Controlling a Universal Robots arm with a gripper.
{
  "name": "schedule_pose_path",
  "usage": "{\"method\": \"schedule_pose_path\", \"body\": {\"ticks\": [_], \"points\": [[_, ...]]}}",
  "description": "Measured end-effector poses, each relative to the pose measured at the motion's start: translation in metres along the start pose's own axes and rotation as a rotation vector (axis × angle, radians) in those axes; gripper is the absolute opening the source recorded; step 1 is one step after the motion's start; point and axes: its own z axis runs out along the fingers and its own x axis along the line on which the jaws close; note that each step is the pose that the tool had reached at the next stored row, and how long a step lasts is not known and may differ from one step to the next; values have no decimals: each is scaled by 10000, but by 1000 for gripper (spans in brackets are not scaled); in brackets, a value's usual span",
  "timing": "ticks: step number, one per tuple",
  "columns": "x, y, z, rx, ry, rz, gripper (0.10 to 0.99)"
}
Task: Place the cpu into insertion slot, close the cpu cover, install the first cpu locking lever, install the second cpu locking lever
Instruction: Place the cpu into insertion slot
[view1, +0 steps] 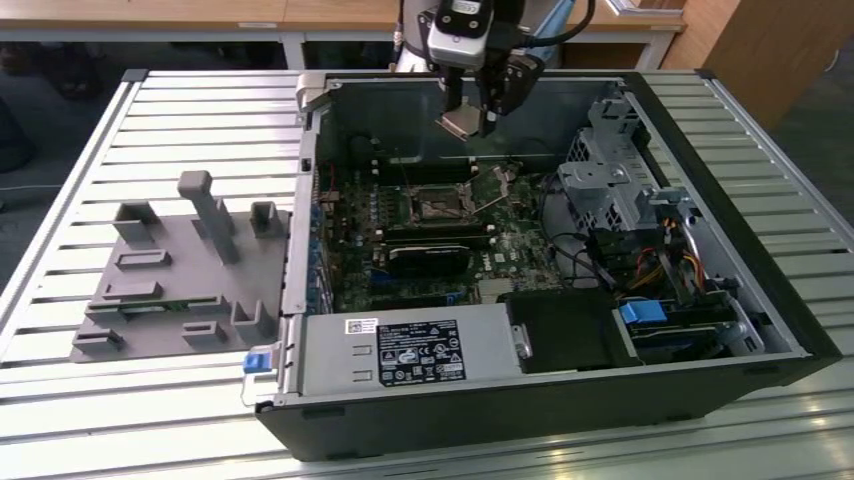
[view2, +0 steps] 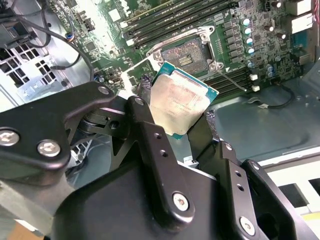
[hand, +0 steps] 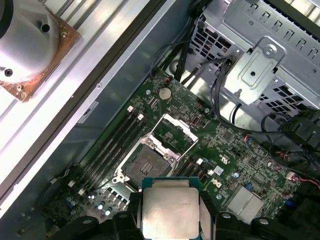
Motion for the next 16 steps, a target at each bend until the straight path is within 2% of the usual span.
{"method": "schedule_pose_path", "body": {"ticks": [16], "points": [[1,0,7,18,-80,779,541]]}}
